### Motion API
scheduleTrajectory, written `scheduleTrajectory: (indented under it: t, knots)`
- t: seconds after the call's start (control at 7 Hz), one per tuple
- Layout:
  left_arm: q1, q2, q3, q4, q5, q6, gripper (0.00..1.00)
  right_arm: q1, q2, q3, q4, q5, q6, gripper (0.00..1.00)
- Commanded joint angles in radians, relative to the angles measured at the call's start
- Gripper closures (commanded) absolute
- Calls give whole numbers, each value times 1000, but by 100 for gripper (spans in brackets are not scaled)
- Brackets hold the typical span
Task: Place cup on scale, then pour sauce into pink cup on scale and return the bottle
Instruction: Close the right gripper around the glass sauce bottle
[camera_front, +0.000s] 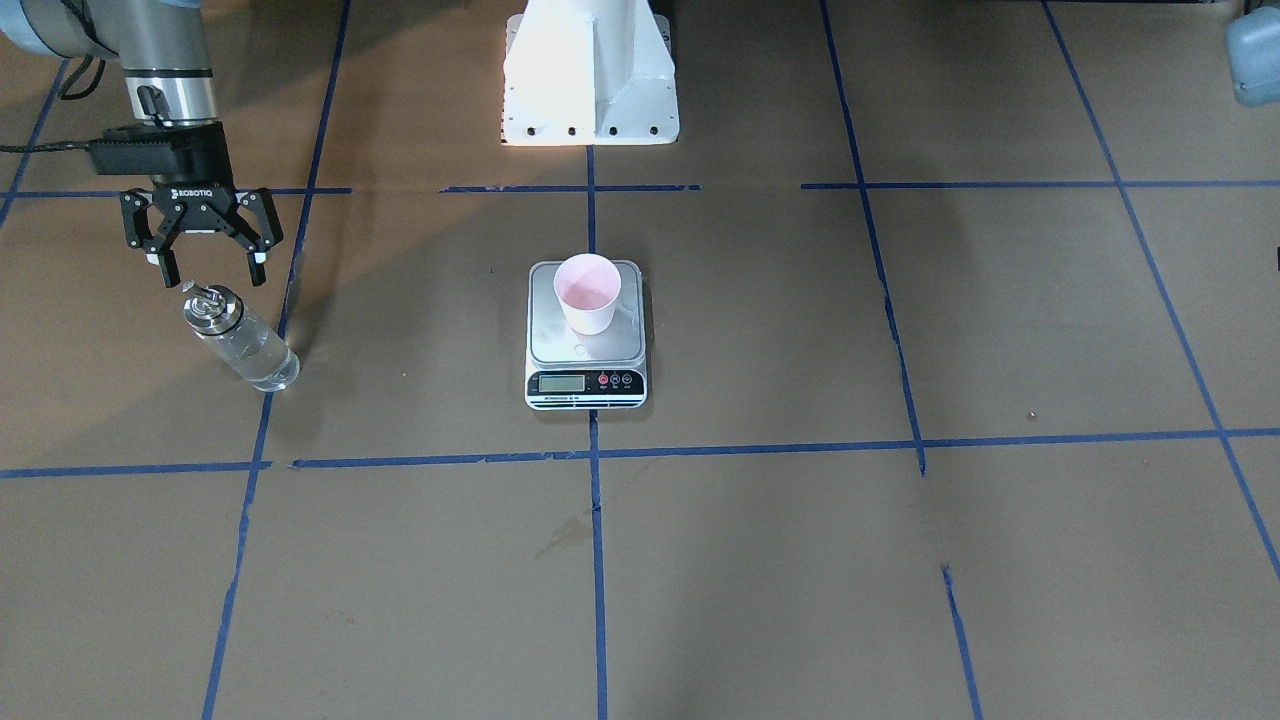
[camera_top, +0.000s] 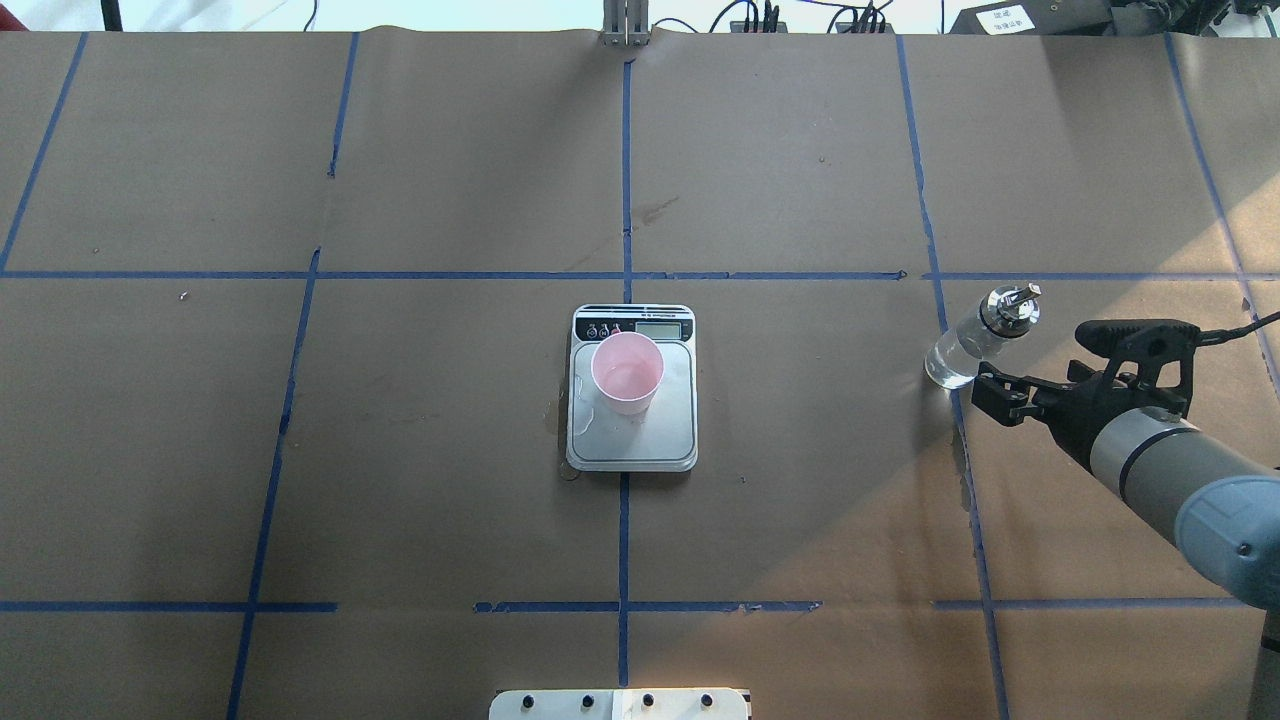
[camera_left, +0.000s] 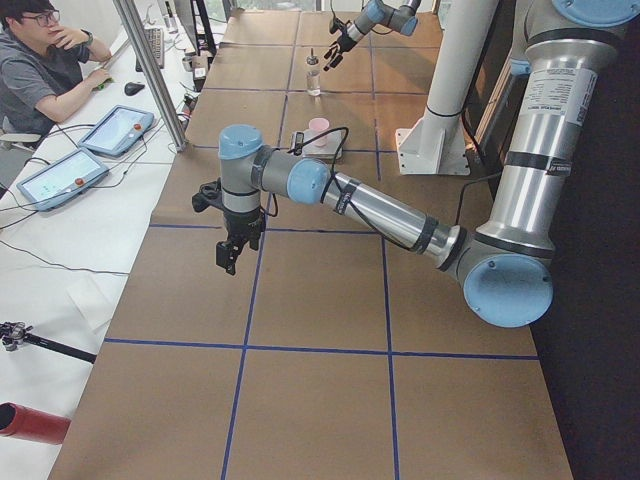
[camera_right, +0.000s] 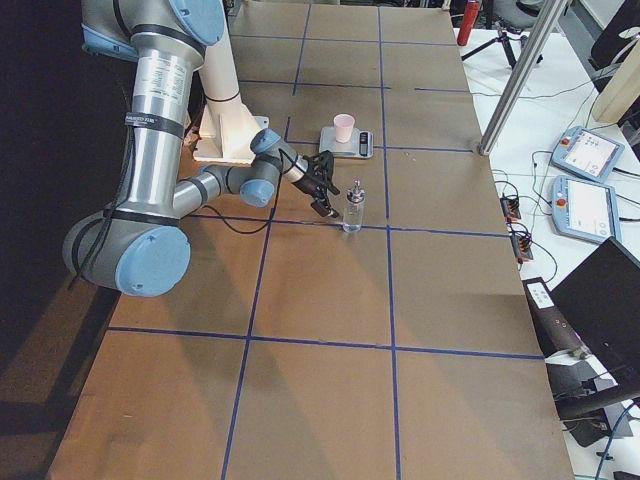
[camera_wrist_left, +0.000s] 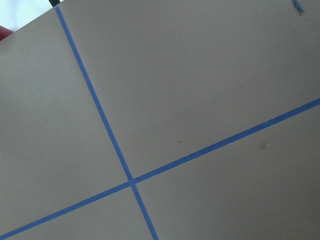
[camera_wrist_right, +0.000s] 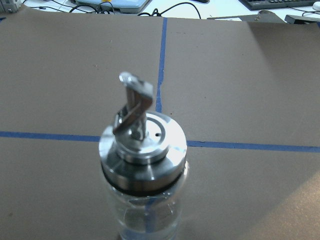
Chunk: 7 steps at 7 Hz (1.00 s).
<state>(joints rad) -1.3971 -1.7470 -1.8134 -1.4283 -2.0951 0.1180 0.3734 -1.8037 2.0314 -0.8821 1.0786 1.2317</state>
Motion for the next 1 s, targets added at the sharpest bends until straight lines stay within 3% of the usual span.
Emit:
scheduleTrajectory:
  t: [0.0, 0.86]
  knots:
    - [0, 3, 6, -4, 15, -3, 0, -33, 24, -75, 63, -77, -31, 0]
    - [0, -5, 6, -4, 15, -11, 0, -30, 154, -168, 66, -97, -150, 0]
